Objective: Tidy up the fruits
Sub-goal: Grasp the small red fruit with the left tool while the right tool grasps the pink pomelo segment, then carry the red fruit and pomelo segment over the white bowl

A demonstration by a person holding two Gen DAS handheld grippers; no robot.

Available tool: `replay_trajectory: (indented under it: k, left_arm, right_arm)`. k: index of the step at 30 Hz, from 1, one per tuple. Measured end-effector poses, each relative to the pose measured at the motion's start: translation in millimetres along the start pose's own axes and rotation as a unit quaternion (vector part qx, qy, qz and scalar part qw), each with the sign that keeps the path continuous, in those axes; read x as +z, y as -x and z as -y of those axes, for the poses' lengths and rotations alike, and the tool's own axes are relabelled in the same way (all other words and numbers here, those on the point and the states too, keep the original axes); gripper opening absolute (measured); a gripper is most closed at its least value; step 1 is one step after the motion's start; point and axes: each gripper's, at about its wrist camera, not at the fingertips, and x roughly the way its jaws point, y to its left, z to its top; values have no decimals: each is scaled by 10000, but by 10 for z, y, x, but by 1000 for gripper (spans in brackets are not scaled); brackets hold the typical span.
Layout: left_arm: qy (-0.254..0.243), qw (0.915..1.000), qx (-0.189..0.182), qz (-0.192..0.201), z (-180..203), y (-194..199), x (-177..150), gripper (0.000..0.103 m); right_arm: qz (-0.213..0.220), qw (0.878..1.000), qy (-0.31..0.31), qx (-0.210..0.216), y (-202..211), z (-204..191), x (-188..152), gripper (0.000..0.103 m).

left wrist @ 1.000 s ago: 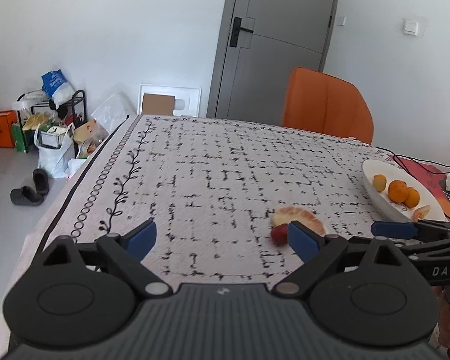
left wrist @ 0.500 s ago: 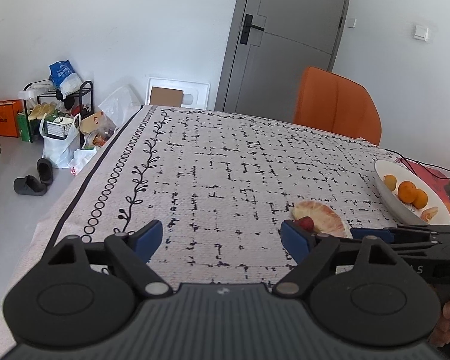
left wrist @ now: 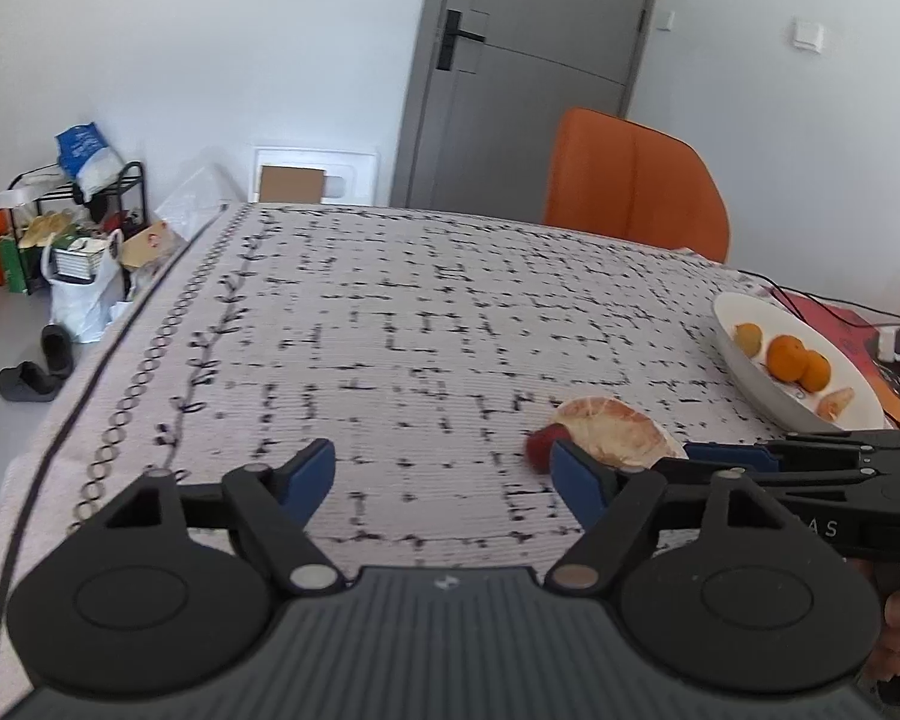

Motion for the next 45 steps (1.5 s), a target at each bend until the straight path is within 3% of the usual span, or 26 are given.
replay_trajectory:
  k: [14, 17, 19, 21, 25, 36, 38, 39, 40, 45]
  left_arm:
    - [-325, 9989, -253, -215, 356, -341, 18, 56]
    - [-346, 9987, -254, -273, 378, -410, 18, 46]
    - [-333, 9988, -235, -283, 370, -437, 19, 30]
    - [-326, 9987, -265, -280, 356, -431, 20, 22]
    - [-240, 9992, -235, -239, 311, -373, 10, 22]
    - [-59, 9998, -39, -167, 93, -157, -41, 22]
    - [-58, 9999, -26, -161, 91, -141, -46, 22]
    - [-57, 9999, -30, -159, 94, -136, -47, 22]
    - [-58, 9999, -34, -157, 101, -133, -45, 22]
    - [-133, 9997, -129, -133, 193, -119, -34, 22]
  right_arm:
    - [33, 9989, -318, -347, 303, 295, -154, 26]
    - [7, 9988, -346, -332, 336, 320, -171, 27]
    - [45, 9989, -355, -299, 339, 317, -169, 33]
    - [68, 9990, -325, -308, 328, 321, -157, 38]
    - [118, 9992, -213, -304, 263, 294, -126, 55]
    - [127, 9993, 148, -309, 72, 104, -60, 58]
    - [129, 9993, 186, -310, 70, 87, -64, 55]
    - [126, 9991, 218, -340, 70, 80, -65, 43]
    - [118, 9988, 258, -400, 76, 73, -64, 39]
    - [92, 9992, 233, -311, 167, 109, -70, 37]
